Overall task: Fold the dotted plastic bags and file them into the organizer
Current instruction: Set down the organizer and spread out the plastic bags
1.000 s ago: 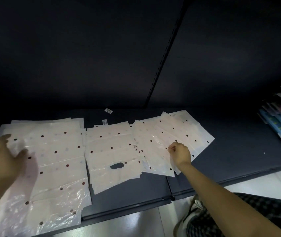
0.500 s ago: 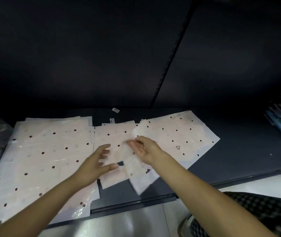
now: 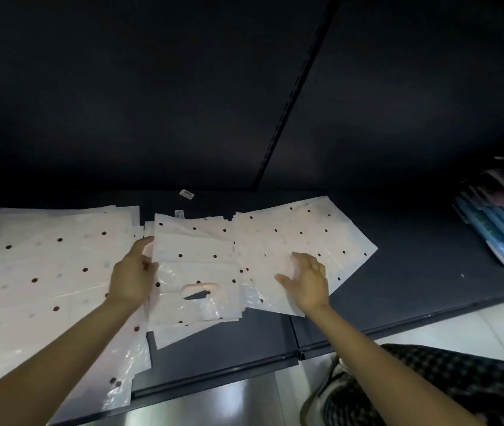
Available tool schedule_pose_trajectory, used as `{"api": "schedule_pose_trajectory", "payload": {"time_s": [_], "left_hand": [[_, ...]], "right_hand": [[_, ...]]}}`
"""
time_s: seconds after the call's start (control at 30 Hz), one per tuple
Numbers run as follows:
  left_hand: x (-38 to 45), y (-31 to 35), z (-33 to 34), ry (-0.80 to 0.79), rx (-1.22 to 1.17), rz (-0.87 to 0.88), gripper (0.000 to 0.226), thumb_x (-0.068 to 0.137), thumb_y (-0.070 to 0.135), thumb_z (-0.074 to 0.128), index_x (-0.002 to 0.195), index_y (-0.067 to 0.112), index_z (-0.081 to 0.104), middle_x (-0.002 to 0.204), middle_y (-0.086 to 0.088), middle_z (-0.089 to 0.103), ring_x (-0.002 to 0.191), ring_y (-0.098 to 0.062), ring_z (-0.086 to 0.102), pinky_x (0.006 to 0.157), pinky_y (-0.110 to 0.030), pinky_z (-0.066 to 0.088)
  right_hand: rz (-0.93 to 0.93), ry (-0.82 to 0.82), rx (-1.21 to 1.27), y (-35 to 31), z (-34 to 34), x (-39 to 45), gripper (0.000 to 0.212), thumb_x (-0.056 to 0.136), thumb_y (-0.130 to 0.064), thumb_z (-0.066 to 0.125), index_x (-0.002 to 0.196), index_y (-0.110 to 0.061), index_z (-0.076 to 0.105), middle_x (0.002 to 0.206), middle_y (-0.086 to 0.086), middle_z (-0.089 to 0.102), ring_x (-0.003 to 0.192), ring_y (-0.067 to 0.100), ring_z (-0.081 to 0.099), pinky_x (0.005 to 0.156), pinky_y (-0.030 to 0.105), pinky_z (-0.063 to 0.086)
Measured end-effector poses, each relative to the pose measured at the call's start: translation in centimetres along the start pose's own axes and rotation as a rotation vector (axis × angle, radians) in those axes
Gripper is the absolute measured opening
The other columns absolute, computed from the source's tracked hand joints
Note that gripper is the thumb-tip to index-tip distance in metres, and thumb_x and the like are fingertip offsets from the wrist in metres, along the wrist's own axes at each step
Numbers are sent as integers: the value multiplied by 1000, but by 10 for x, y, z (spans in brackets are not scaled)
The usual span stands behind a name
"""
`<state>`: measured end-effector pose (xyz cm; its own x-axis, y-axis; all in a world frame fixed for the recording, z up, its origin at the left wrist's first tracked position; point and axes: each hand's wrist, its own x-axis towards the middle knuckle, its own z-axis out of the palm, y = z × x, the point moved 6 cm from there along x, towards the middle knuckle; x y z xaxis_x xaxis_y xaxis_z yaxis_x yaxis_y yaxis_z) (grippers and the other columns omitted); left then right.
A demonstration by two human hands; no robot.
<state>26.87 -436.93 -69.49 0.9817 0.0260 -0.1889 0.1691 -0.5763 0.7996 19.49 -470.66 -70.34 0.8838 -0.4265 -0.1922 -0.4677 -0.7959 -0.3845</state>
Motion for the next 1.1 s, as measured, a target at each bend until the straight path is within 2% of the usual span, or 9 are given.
{"api": "schedule_pose_trajectory", "payload": {"time_s": [0.07, 0.2, 0.4, 0.5, 0.67, 0.73, 0.83, 1.0, 1.1], "left_hand": [[0, -5, 1, 6, 22, 30, 49, 91, 1, 54, 137, 14, 44, 91, -8, 57, 82, -24, 52, 76, -31, 38], [-2, -9, -1, 31, 76, 66, 48, 90, 3, 56, 135, 11, 47, 109, -18, 55, 87, -25, 54, 83, -33, 39], [-20, 18, -6, -5, 110, 264, 45, 89, 6, 60, 132, 15, 51, 117, -13, 55, 103, -25, 52, 85, -34, 43], [-35, 38, 7, -181, 15, 337, 53, 83, 15, 70, 131, 23, 49, 118, -2, 55, 101, -13, 51, 84, -24, 39], [-73, 57, 39, -669, -239, 189, 99, 61, 35, 86, 141, 37, 27, 131, 15, 45, 120, -7, 46, 98, -21, 40], [-75, 63, 36, -573, -305, 188, 85, 69, 26, 83, 138, 30, 33, 127, 10, 53, 117, -12, 52, 97, -29, 44], [-63, 60, 4, -182, -254, 183, 57, 83, 10, 69, 133, 18, 44, 123, 4, 56, 112, -17, 54, 92, -32, 43], [-28, 12, -59, 7, -302, -6, 46, 81, 1, 69, 122, 5, 50, 116, -19, 62, 99, -34, 61, 92, -45, 47], [-10, -23, -98, 102, -223, -124, 50, 82, 5, 70, 127, 5, 46, 115, -26, 61, 99, -43, 60, 91, -51, 47]], "right_hand": [[-3, -28, -89, 22, 5, 1, 55, 87, -45, 60, 135, -23, 46, 143, -4, 39, 130, 20, 32, 103, 33, 35], [34, 134, 48, 29, -2, 3, 16, 90, -31, 60, 101, -21, 66, 117, -8, 54, 108, 16, 46, 80, 26, 37], [60, 197, 203, 5, -24, -3, 32, 97, -27, 49, 76, -11, 67, 79, -1, 58, 83, 21, 51, 62, 27, 38], [108, 202, 496, -28, -38, -13, 39, 96, -21, 51, 58, -11, 50, 53, -1, 45, 53, 16, 42, 52, 25, 36], [272, -127, 1230, -113, -14, -40, 15, 97, -15, 50, 88, -4, 52, 64, 11, 61, 49, 17, 62, 53, 24, 54], [270, -263, 1388, -143, -5, -50, 14, 98, -17, 48, 93, -4, 51, 67, 12, 66, 55, 18, 68, 54, 23, 55], [146, -376, 1383, -161, 3, -50, 23, 97, -28, 50, 98, -6, 55, 77, 12, 70, 66, 18, 70, 61, 22, 56], [-38, -8, 737, -96, -3, -27, 8, 91, -17, 59, 96, -11, 61, 101, 6, 66, 92, 16, 59, 79, 16, 47], [72, 76, 463, -28, -5, -9, 34, 90, -19, 61, 122, -8, 57, 126, 8, 56, 114, 19, 52, 95, 27, 44]]}}
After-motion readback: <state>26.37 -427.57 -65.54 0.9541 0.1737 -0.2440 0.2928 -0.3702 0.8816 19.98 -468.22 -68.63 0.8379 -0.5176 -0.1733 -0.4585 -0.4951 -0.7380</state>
